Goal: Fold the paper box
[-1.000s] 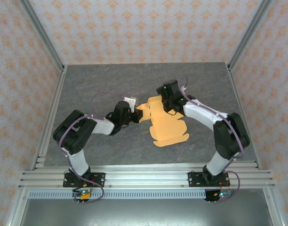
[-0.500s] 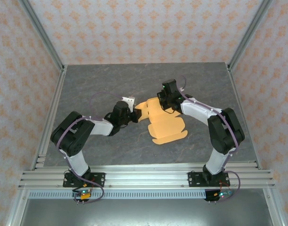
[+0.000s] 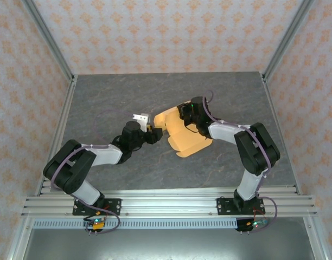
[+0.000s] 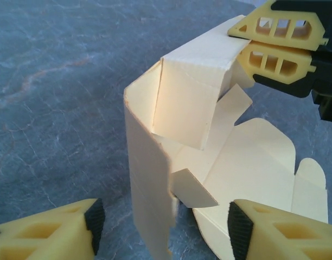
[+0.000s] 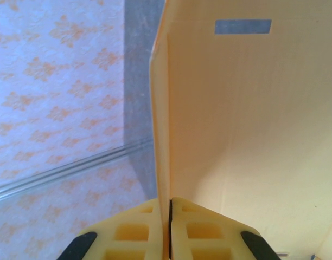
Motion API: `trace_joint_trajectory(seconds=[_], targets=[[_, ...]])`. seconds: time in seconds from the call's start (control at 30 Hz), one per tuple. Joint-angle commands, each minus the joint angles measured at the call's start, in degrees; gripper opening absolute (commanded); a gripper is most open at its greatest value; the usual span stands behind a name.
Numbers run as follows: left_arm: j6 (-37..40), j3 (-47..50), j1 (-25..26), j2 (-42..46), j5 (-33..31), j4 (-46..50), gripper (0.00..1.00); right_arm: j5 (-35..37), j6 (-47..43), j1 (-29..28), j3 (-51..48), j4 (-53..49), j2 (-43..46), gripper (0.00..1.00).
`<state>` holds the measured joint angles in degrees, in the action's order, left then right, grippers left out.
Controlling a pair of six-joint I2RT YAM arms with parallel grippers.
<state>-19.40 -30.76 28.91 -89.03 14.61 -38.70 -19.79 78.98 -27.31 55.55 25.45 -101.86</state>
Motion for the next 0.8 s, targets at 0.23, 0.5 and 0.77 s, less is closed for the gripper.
trace_joint_trajectory(seconds=[0.23,0.5,0.77], targets=[[7.0,8.5,0.4,2.1,-10.1,-13.0,0.66,-13.3,-3.6,5.4,-8.3,18.1,-1.6,0.10],[9.6,3.8,0.5,-3.8,-5.1,-12.8,0.64,-18.2,-4.0,6.2,-10.2,24.2,-2.5,0.09],[9.2,0.2,2.2,-6.9,2.6,-11.9,0.63,-17.2,-0.9,5.7,-11.4,31.2,-4.5,0.08]])
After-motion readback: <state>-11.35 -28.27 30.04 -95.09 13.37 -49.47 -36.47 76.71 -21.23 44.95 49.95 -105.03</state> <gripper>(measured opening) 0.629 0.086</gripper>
